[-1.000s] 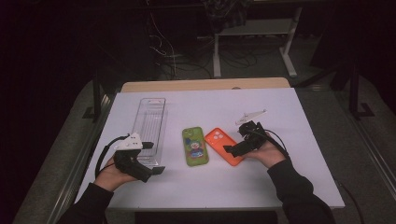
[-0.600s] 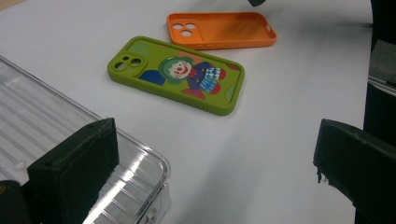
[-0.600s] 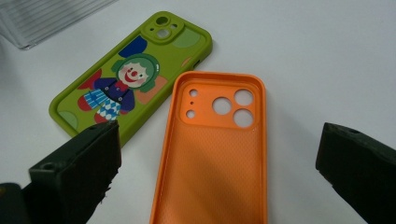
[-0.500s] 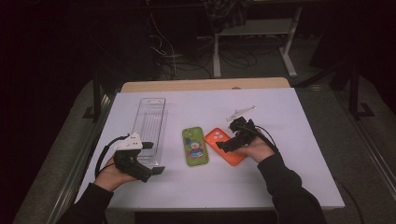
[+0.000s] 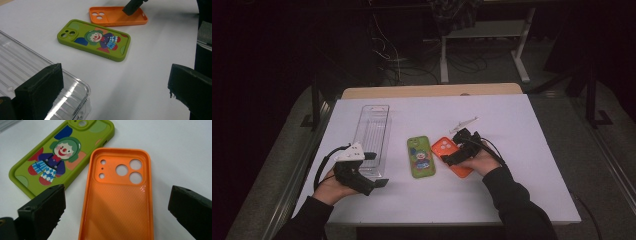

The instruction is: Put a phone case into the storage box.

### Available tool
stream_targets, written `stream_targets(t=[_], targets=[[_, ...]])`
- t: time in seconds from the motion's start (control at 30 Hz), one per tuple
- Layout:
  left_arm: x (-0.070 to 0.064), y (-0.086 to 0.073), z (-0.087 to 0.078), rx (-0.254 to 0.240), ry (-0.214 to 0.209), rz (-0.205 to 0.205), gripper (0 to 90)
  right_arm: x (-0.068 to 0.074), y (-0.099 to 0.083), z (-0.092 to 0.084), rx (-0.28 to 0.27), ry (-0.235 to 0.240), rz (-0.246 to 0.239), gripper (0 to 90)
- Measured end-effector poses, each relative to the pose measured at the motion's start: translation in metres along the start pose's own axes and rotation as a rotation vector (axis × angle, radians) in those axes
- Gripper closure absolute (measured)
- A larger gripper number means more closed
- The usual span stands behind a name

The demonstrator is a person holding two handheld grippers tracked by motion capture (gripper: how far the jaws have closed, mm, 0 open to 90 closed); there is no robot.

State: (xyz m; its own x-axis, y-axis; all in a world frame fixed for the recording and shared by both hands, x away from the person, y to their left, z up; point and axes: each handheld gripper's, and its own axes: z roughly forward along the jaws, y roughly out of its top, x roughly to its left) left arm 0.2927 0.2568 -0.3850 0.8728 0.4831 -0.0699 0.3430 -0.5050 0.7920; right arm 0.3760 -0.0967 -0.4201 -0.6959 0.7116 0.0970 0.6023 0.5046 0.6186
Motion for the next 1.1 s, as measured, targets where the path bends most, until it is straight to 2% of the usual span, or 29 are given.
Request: stream_targets(t=[0.17,0.27,0.33,0.57,0.73,0.9,1.03,1.1], targets=[[0.000,0.000,0.000,-0.003,0.000,0.001,0.0,0.000,-0.002,0.004,0.020,-0.005,-0.002,0.3],[0.000,0.000,-0.001,-0.006,0.002,-0.003,0.0,0.001,-0.005,0.009,0.035,-0.010,-0.027,0.3],[0.000,0.000,-0.001,-0.009,0.004,-0.001,0.0,0.002,-0.005,0.010,0.045,-0.005,-0.008,0.4],[-0.001,0.000,-0.001,-0.009,0.002,-0.005,0.0,0.001,-0.012,0.018,0.082,-0.012,-0.018,1.2],[-0.001,0.000,-0.001,-0.008,0.001,-0.004,0.0,0.001,-0.013,0.022,0.090,-0.020,-0.030,3.3],[-0.001,0.000,0.000,-0.007,0.001,0.000,0.0,0.001,-0.013,0.021,0.091,-0.024,-0.023,5.9],[-0.001,0.000,0.000,-0.010,-0.001,0.001,0.0,0.002,-0.014,0.020,0.088,-0.047,-0.050,10.2],[-0.001,0.000,0.001,-0.009,0.000,-0.002,0.0,0.002,-0.014,0.019,0.090,-0.047,-0.048,11.6]])
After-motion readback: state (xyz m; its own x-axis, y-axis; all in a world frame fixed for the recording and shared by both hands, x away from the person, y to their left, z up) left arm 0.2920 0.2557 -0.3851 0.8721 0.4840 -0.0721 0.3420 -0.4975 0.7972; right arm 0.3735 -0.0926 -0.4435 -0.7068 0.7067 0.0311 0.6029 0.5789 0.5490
